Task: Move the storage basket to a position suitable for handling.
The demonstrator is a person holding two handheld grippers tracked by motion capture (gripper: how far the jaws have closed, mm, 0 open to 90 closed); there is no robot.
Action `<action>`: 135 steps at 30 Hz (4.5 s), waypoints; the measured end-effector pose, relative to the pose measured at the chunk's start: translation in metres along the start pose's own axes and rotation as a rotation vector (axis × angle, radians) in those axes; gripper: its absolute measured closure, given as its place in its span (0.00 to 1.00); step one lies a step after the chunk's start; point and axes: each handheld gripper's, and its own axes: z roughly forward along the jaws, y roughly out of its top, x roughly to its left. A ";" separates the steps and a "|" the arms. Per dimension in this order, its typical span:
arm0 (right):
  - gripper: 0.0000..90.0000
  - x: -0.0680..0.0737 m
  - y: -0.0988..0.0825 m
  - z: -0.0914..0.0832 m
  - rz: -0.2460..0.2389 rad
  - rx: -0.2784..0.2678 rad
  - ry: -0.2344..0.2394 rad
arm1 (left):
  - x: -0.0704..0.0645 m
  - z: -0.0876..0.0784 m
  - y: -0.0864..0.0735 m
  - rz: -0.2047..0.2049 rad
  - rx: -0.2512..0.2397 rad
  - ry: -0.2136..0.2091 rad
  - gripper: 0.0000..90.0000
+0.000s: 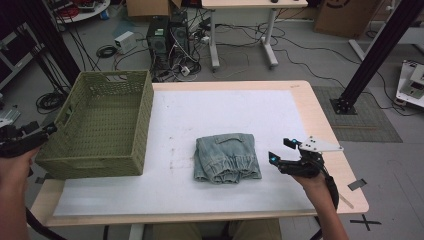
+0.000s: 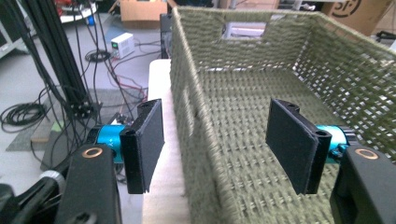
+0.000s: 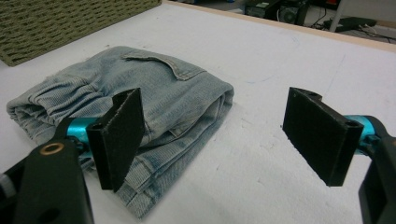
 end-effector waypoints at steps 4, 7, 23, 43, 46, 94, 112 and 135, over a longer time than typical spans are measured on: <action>0.24 0.001 0.000 0.000 0.006 0.007 -0.005 | 0.003 0.007 -0.004 -0.001 0.026 -0.002 0.43; 0.24 0.001 0.000 0.000 0.010 0.009 -0.008 | 0.003 0.012 -0.006 0.004 0.042 -0.006 0.46; 0.24 0.004 0.005 0.004 0.003 0.023 -0.016 | -0.001 0.023 -0.010 0.085 0.137 -0.040 0.80; 0.24 0.007 0.006 0.008 -0.003 0.034 -0.012 | -0.006 0.020 -0.014 0.081 0.111 -0.079 0.78; 0.24 0.008 0.007 0.010 -0.006 0.035 -0.008 | -0.009 0.021 -0.014 0.086 0.110 -0.090 0.78; 0.24 -0.008 0.007 0.008 0.000 0.036 0.028 | -0.058 -0.031 0.020 -0.011 -0.083 -0.127 0.29; 0.24 -0.015 0.007 0.001 -0.015 0.047 0.043 | -0.155 -0.027 0.026 0.075 -0.135 -0.270 0.26; 0.24 -0.013 0.001 -0.019 -0.030 0.027 0.056 | -0.262 -0.007 0.014 0.124 -0.185 -0.413 0.26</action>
